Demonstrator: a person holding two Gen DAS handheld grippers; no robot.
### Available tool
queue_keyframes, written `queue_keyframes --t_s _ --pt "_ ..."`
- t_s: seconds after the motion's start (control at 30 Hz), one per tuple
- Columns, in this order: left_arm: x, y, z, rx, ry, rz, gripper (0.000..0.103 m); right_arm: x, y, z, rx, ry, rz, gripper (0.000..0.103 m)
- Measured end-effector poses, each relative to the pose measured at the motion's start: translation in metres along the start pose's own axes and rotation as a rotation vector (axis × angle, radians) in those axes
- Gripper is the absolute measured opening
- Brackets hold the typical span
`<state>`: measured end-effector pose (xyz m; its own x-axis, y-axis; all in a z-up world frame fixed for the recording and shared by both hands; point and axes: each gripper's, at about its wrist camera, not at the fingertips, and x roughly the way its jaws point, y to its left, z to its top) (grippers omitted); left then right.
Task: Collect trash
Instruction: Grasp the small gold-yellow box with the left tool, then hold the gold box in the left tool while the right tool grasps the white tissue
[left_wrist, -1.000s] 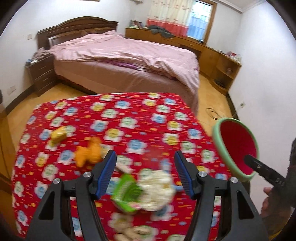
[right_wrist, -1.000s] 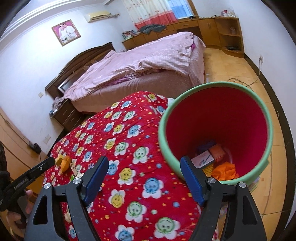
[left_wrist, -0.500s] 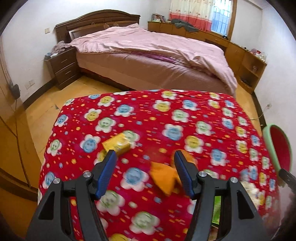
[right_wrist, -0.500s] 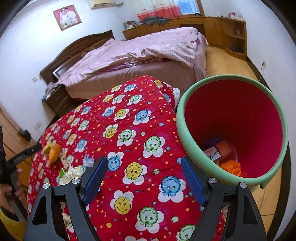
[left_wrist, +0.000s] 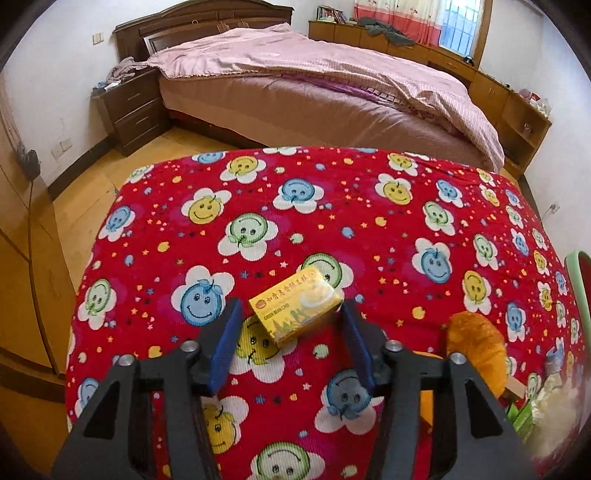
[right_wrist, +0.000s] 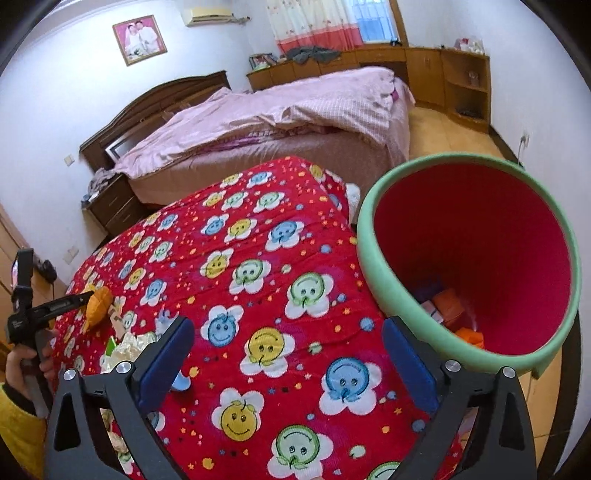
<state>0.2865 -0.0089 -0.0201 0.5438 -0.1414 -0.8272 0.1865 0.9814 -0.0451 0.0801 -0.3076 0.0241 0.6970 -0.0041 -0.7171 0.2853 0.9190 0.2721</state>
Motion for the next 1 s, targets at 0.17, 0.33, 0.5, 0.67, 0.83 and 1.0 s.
queue_keyframes --t_s 0.17,0.33,0.5,0.67,0.83,1.0 --pt "-0.002 -0.003 -0.003 0.020 -0.028 0.003 0.048 0.002 0.001 -0.002 0.009 0.042 0.023 0.101" --pt "-0.015 -0.005 -0.012 0.002 -0.032 -0.021 0.048 -0.003 0.012 -0.003 -0.042 0.051 0.041 0.101" --pt "-0.046 -0.011 -0.030 -0.033 -0.062 -0.048 0.048 -0.010 0.025 -0.007 -0.085 0.048 0.072 0.101" --pt "-0.075 -0.015 -0.051 -0.086 -0.075 -0.076 0.048 -0.014 0.039 -0.010 -0.116 0.055 0.110 0.101" --pt "-0.099 -0.015 -0.073 -0.168 -0.083 -0.122 0.048 -0.019 0.055 -0.017 -0.151 0.062 0.146 0.101" --pt "-0.116 -0.023 -0.095 -0.183 -0.102 -0.091 0.048 -0.021 0.074 -0.026 -0.181 0.073 0.193 0.101"
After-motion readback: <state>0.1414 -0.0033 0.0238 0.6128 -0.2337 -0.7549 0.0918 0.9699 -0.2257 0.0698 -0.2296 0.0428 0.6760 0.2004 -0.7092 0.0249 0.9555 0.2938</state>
